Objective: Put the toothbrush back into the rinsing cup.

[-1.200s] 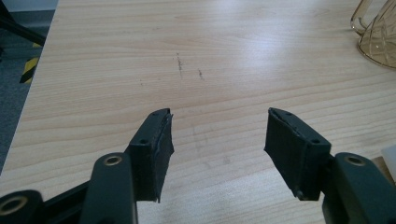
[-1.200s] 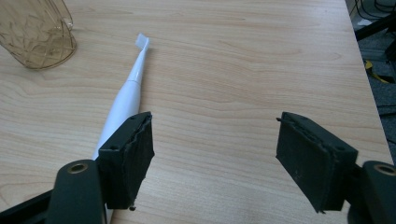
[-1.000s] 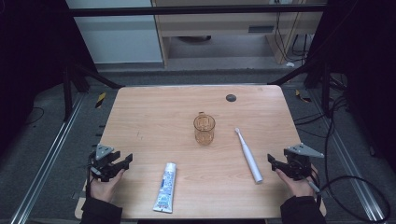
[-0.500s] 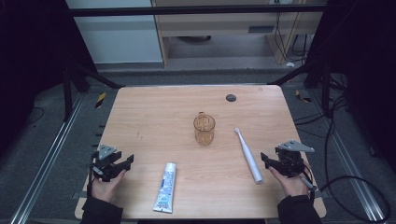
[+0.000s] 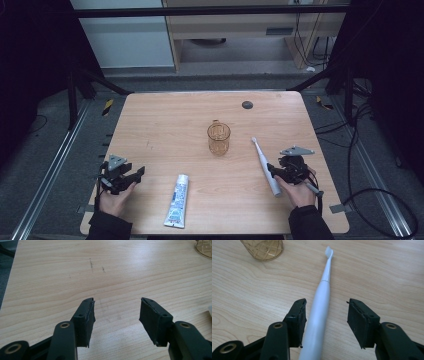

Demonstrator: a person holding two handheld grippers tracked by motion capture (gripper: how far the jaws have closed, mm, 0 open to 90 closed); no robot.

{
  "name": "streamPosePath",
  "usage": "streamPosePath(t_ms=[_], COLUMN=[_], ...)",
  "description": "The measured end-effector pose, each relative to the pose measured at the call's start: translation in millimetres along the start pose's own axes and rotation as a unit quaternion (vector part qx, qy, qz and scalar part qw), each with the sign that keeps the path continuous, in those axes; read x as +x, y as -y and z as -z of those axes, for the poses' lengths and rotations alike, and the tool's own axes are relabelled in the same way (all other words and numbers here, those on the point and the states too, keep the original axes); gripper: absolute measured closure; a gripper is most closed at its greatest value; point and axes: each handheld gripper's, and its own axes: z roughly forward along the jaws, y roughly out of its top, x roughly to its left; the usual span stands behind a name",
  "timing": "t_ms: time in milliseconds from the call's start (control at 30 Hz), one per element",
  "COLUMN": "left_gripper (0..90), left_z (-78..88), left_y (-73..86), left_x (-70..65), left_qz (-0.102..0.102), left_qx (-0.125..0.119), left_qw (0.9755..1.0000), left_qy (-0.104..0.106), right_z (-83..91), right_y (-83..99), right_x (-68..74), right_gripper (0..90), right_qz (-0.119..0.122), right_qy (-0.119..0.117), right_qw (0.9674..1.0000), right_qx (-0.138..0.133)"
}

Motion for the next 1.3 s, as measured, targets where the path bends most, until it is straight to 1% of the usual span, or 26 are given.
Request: streamPosePath(t_ms=[133,267,400,433,767,933,1300], left_gripper=[44.6,44.6,44.7,44.7,44.7,44.7,44.8], left_z=[-0.6,-1.5,-2.1,-2.3,-3.0,-2.9,-3.3], left_y=[0.0,0.2,0.3,0.3,0.4,0.4,0.3], left_x=[0.1,0.0,-0.1,-0.3,-0.2,-0.3,-0.1], left_qz=[0.000,-0.001,-0.002,-0.001,-0.002,-0.002,-0.002], left_qx=[0.002,0.006,0.009,0.008,0.013,0.014,0.015], left_qw=[1.0000,1.0000,0.9999,1.0000,0.9999,0.9999,0.9998], left_qy=[0.001,0.003,0.005,0.005,0.008,0.009,0.010], right_z=[-8.7,-17.9,-23.4,-24.5,-31.4,-34.6,-36.2], right_y=[-1.2,-0.7,-0.4,-0.2,0.9,1.9,2.0], right_x=[3.0,3.4,2.9,3.2,5.5,7.5,6.2], right_gripper=[51.3,53.8,55.4,55.9,59.5,62.0,65.5], right_qz=[0.002,0.008,0.004,-0.001,-0.002,0.005,-0.007], right_qy=[-0.005,-0.002,-0.005,-0.008,-0.010,-0.009,-0.010], right_qw=[0.9998,0.9995,0.9990,0.9988,0.9979,0.9971,0.9961], right_qx=[0.017,0.032,0.044,0.048,0.065,0.075,0.087])
